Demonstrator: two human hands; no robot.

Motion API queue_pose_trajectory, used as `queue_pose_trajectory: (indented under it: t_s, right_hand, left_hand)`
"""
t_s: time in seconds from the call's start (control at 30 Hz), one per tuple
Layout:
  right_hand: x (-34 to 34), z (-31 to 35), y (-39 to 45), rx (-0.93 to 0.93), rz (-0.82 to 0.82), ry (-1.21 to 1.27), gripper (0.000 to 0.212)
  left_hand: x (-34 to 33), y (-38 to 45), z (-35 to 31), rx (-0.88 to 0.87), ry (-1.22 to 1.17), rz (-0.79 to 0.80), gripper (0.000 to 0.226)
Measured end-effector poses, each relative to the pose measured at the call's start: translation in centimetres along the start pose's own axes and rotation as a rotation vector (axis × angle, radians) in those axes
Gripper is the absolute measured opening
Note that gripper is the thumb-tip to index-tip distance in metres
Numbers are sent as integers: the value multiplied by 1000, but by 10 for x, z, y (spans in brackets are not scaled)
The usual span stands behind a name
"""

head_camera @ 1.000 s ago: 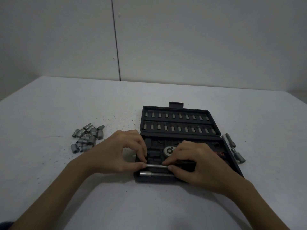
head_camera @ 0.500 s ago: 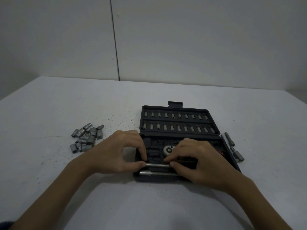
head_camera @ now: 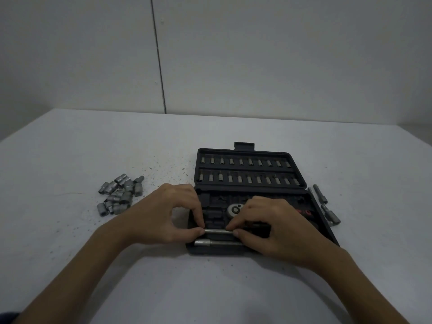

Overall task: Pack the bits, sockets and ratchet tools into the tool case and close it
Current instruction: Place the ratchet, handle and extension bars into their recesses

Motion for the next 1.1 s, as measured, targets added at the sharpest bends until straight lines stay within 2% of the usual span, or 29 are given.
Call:
queue_pose_trajectory:
  t_s: [0.33, 0.5, 0.6, 0.73, 0.93, 1.1]
  right_hand:
    - [0, -2, -1, -33, 28, 13, 15]
    - [5, -5, -9, -67, 13, 21, 17]
    - [13, -11, -15, -109, -37, 33, 17]
    - [28, -21, -25, -163, -104, -2, 19]
    - [56, -49, -39, -296, -258, -74, 18]
    - [79, -75, -45, -415, -345, -147, 18]
  left_hand:
    - [2, 2, -5, -4, 68, 3, 10]
    - [-2, 4, -12, 0, 175, 19, 21]
    - [-4, 11, -19, -11, 278, -11, 32]
    - [-13, 29, -31, -21, 289, -60, 35]
    - [-37, 68, -48, -31, 272, -125, 18]
    - [-54, 105, -59, -30, 194, -200, 24]
Point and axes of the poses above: each hand's wrist, its own y-axis towards the middle knuckle, its own x-axis out of the back of the hand, z = x × y, the point moved 9 cm from there along y, towards the middle knuckle, and after that the axes turned 5 degrees about -x, right-handed, at the moved point
